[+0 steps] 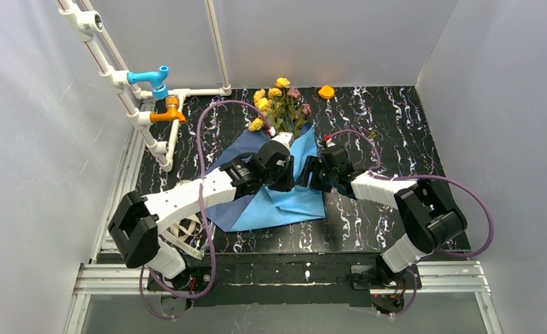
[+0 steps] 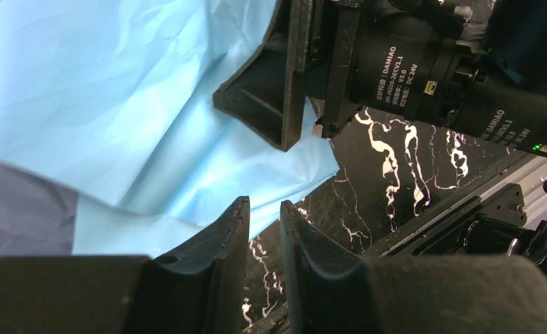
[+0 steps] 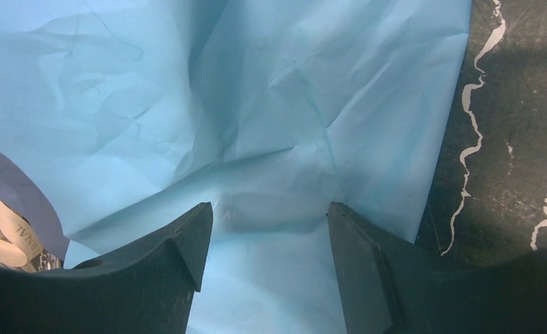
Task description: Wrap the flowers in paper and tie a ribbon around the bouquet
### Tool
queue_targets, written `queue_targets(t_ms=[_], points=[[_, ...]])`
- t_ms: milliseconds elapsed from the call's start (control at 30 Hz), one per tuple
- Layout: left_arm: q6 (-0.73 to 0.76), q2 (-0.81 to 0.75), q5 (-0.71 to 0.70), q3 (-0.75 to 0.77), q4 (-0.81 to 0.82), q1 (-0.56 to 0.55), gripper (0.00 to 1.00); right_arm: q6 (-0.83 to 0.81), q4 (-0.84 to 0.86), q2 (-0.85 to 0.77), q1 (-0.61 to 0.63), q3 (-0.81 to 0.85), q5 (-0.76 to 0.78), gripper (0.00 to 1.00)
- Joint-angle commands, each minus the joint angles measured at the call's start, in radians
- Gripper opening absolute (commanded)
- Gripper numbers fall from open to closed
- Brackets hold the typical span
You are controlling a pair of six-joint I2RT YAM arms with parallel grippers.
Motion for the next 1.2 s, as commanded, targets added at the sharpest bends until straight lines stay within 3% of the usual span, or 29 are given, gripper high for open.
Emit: queue_targets(t_ms=[0,133,333,767,1167], points=[[-0.001,0.076,0.096,-0.048,0.175,-0.003,0.18,-0.005,-0.093,-0.002,0.008,0.034,0.018,0.71],[-0.028,0.154,0.127,-0.093,0.266,-0.002,0.1,-0.013,-0.115,-0.01,0.007,0.064,0.019,0.7],[-0.046,0.253,0.124,-0.146,0.383,-0.001,0.07,-0.025,-0.122,0.006,0.005,0.091,0.02,0.68],[-0.07,0.347,0.182,-0.188,0.416,-0.001,0.02,-0.078,-0.125,0.08,-0.04,0.284,-0.009,0.58],[-0.023,0.37,0.226,-0.184,0.402,-0.002,0.01,-0.097,-0.056,0.342,-0.129,0.465,-0.096,0.52]])
